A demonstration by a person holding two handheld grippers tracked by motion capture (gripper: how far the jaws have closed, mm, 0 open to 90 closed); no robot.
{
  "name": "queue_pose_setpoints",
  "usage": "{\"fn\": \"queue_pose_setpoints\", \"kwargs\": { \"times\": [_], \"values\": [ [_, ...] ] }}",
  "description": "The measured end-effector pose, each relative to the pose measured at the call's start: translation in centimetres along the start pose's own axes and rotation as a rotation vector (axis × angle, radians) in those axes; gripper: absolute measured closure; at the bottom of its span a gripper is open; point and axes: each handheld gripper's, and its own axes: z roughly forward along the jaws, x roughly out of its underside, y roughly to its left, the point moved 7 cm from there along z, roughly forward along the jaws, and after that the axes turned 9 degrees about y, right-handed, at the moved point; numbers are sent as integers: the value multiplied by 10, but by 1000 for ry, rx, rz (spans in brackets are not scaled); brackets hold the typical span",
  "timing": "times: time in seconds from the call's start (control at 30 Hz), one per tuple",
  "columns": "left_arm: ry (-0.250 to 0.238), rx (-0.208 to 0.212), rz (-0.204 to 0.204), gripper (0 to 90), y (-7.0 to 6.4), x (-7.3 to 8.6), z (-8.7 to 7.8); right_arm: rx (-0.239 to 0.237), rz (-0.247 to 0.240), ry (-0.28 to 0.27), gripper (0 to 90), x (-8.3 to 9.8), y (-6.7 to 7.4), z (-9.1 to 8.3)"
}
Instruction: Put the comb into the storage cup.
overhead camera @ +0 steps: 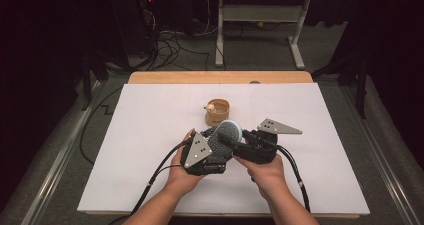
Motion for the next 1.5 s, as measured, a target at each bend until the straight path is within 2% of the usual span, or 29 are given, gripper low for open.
{"fn": "queue_pose_setpoints", "kwargs": {
  "times": [0.67, 1.5],
  "values": [
    [-3, -11, 1, 199, 1, -1, -1, 19, 24, 7, 563, -3, 2, 0],
    [-5, -5, -8, 196, 1, -1, -1, 50, 3, 1, 608, -5, 4, 0]
  ]
}}
